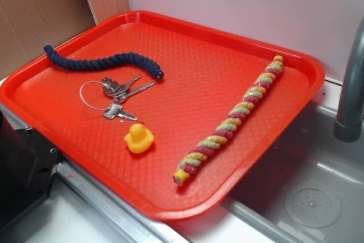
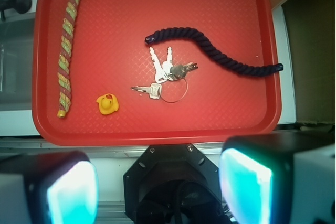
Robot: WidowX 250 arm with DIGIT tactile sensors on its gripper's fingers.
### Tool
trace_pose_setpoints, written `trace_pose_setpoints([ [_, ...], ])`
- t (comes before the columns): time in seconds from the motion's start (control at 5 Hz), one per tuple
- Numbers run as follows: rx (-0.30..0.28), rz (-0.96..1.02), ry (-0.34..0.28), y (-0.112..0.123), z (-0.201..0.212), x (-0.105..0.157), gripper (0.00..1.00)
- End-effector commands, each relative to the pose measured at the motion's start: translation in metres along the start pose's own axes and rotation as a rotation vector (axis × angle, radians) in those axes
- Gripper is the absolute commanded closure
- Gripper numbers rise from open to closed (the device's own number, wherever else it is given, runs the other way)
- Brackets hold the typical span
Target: Grab the blue rope.
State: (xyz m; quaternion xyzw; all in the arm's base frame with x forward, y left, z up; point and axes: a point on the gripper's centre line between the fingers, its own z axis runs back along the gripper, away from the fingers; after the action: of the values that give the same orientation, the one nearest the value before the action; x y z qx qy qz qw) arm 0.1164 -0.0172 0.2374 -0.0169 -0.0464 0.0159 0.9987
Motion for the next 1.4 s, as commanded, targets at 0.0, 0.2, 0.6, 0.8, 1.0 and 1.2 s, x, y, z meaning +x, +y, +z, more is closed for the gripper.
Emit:
trace_pose_setpoints([
  [0.0, 0.000, 0.000, 0.000, 0.000, 0.000, 0.000, 0.00],
  [0.2, 0.013, -0.016, -0.001, 0.012, -0.001, 0.002, 0.00],
  [0.6, 0.048, -0.085, -0.037, 0.044, -0.012, 0.010, 0.00],
  [0.8, 0.054, -0.180, -0.052, 0.067, -0.026, 0.022, 0.00],
  [1.0, 0.059, -0.301, -0.069, 0.087, -0.052, 0.041, 0.00],
  [1.2, 0.047, -0.405, -0.108, 0.099, -0.074, 0.055, 0.00],
])
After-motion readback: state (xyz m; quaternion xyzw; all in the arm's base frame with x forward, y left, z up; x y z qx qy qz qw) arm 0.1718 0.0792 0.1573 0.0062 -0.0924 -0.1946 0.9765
